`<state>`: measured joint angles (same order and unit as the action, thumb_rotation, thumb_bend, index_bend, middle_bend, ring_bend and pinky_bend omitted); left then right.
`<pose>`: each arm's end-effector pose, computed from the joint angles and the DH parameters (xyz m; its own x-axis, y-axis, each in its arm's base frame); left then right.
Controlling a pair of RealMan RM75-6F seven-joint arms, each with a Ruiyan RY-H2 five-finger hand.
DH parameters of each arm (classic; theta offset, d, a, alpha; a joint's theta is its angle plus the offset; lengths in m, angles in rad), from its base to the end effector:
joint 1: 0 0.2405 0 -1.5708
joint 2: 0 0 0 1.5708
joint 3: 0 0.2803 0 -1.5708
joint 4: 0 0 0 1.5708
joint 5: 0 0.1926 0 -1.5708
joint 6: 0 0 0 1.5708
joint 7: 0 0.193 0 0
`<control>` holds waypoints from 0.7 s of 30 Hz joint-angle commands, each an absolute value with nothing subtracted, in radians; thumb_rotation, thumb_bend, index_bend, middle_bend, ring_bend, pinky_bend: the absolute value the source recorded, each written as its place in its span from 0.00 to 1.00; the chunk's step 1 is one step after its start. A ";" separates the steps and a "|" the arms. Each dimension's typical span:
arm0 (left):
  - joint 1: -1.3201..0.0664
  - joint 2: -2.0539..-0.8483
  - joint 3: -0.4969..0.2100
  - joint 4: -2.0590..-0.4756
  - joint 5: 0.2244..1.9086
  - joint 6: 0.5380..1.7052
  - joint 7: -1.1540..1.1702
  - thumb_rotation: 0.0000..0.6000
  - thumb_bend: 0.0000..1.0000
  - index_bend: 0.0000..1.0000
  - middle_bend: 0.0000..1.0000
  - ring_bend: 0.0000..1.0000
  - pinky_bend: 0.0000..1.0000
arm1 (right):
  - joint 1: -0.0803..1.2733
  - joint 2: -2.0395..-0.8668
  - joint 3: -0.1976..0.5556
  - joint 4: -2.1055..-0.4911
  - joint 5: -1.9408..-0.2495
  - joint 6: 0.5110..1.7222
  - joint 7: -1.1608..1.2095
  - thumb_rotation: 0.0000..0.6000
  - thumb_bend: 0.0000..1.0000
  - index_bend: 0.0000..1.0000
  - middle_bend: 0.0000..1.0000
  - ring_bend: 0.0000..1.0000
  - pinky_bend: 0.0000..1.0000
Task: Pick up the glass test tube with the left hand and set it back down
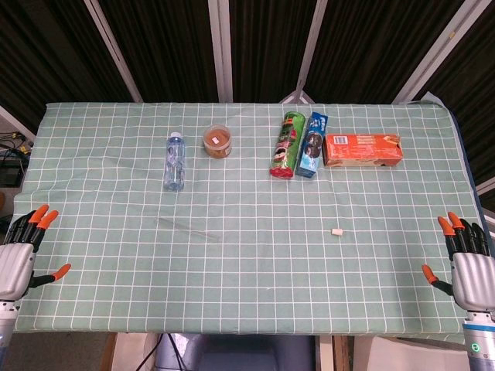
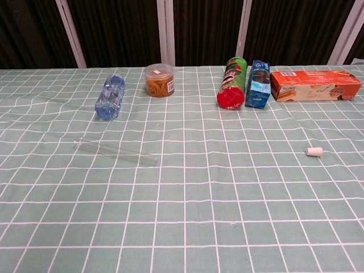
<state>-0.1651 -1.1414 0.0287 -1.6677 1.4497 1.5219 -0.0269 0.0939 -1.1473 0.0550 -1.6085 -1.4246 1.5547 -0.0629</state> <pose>-0.3099 0.2396 0.1689 0.3025 0.0243 0.9529 0.9529 -0.0315 -0.3017 -0.3304 -0.2334 0.1948 0.4262 0.0702 0.9019 -0.9043 0.0611 0.4226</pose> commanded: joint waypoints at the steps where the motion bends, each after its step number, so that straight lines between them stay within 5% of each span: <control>1: -0.166 -1.143 0.023 -1.671 1.443 1.509 -0.010 1.00 0.20 0.04 0.00 0.00 0.00 | 0.093 -1.149 0.058 -1.607 -1.425 1.553 -0.059 1.00 0.28 0.00 0.00 0.00 0.00; 10: -0.235 -1.151 -0.018 -1.687 1.439 1.418 0.116 1.00 0.20 0.06 0.01 0.00 0.00 | 0.096 -1.151 0.065 -1.619 -1.422 1.526 -0.050 1.00 0.28 0.00 0.00 0.00 0.00; 21: -0.507 -1.271 -0.145 -1.674 1.284 1.077 0.416 1.00 0.23 0.23 0.19 0.00 0.00 | 0.102 -1.157 0.072 -1.629 -1.415 1.494 -0.055 1.00 0.28 0.00 0.00 0.00 0.00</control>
